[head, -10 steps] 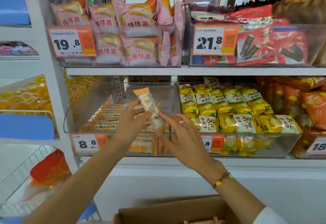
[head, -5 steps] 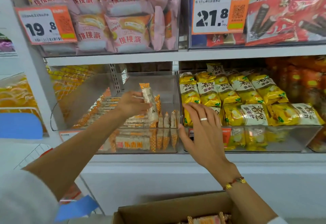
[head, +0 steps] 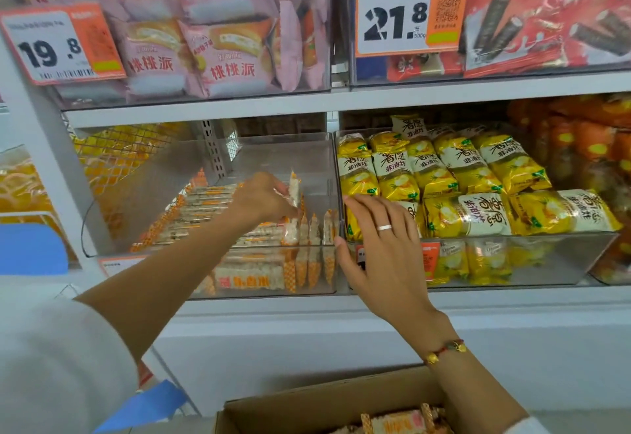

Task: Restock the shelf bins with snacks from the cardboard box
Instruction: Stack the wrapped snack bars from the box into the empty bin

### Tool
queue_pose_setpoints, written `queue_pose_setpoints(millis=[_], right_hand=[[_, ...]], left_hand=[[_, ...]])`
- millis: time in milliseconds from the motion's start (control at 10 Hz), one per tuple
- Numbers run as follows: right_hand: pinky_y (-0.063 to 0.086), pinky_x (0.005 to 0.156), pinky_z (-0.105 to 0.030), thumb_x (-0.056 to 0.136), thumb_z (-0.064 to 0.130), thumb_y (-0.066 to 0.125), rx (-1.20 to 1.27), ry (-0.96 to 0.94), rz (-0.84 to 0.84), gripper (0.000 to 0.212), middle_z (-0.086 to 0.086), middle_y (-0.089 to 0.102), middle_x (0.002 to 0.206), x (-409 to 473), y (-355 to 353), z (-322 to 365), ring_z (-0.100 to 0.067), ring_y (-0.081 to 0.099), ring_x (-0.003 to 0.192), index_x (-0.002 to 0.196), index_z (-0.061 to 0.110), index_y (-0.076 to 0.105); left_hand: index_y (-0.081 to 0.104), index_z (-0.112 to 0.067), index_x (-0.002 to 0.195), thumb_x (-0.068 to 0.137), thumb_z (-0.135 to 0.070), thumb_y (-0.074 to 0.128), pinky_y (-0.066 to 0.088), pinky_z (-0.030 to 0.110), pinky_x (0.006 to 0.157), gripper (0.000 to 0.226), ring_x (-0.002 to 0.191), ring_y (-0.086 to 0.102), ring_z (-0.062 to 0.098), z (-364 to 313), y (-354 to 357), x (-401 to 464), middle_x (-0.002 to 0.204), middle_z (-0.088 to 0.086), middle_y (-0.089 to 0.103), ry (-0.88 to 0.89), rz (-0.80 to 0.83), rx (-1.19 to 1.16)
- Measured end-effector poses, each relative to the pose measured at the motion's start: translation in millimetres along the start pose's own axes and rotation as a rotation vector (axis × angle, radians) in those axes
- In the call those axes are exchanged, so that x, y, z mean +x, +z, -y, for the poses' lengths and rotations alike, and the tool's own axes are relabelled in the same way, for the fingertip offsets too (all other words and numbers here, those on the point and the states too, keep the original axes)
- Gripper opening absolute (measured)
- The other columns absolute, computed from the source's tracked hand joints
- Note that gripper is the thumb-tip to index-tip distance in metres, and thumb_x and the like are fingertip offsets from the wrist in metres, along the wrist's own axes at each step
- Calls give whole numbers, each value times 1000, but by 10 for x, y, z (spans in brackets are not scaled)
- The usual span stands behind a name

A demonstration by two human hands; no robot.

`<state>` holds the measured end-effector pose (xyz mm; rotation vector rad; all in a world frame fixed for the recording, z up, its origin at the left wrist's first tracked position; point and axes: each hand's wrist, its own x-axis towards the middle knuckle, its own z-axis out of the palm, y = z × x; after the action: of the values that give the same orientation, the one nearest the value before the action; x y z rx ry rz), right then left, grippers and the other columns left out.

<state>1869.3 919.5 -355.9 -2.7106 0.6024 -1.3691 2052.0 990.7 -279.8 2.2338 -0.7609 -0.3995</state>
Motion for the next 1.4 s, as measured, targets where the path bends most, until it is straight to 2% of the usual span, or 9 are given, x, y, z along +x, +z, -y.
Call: queue_pose_setpoints(millis=[200, 400, 600, 700, 800, 900, 1000, 1200, 1400], right_hand=[[30, 110, -35, 91, 36, 50, 0, 0, -15, 48, -2, 54, 132, -1, 18, -4, -20, 45, 125, 133, 13, 53], [29, 110, -35, 89, 35, 51, -5, 7, -49, 48, -3, 56, 131, 1, 46, 0, -21, 46, 124, 131, 13, 55], [32, 108, -36, 89, 36, 49, -20, 14, -65, 48, -4, 57, 129, 6, 55, 27, -22, 47, 122, 130, 12, 57], [33, 108, -38, 89, 36, 48, -23, 17, -58, 48, -4, 57, 129, 9, 52, 35, -23, 47, 122, 129, 12, 57], [34, 108, -38, 90, 36, 47, -30, 12, -43, 48, -4, 56, 130, 9, 34, 37, -24, 48, 122, 131, 12, 56], [32, 108, -38, 90, 36, 46, -33, 9, -35, 48, -4, 56, 131, 6, 24, 33, -24, 48, 122, 131, 12, 55], [31, 109, -37, 90, 36, 47, -41, 9, -33, 48, -4, 56, 131, 1, 33, 27, -24, 47, 123, 131, 12, 55], [33, 109, -39, 90, 36, 48, -45, 17, -44, 48, -4, 56, 131, 0, 61, 29, -24, 47, 123, 132, 13, 55], [33, 108, -40, 89, 36, 47, -64, 20, -79, 49, -3, 56, 131, -1, 111, 29, -24, 47, 123, 131, 13, 56]], left_hand=[[63, -5, 99, 74, -10, 82, 58, 24, 57, 32, 69, 67, 16, -7, -13, 5, 88, 13, 68, -135, 129, -91], [69, 0, 106, 68, -18, 87, 58, 31, 82, 46, 87, 72, 18, 22, -69, 91, 93, 12, 74, -193, 256, -46], [66, -9, 113, 78, -23, 79, 56, 18, 73, 40, 87, 68, 9, 35, -108, 89, 106, 5, 72, -231, 374, 99], [72, -13, 107, 70, -41, 82, 55, 25, 78, 47, 97, 66, 15, 86, -76, 148, 107, 4, 72, -63, 245, 417], [54, -22, 130, 70, -41, 82, 43, 34, 99, 69, 115, 52, 22, 208, -28, 171, 129, 2, 52, 138, 197, 463], [43, -22, 140, 73, -34, 82, 43, 31, 96, 78, 111, 53, 22, 303, -23, 161, 128, 2, 50, 253, 221, 377], [51, -20, 135, 78, -33, 76, 39, 26, 97, 63, 120, 53, 20, 384, -35, 138, 129, 2, 57, 295, 265, 410], [48, -26, 138, 89, -39, 65, 31, 36, 112, 54, 133, 41, 21, 407, -24, 308, 144, 2, 46, 280, 356, 617], [33, -32, 147, 102, -43, 31, 20, 46, 115, 46, 142, 20, 30, 275, 92, 371, 155, 1, 27, 370, 305, 780]])
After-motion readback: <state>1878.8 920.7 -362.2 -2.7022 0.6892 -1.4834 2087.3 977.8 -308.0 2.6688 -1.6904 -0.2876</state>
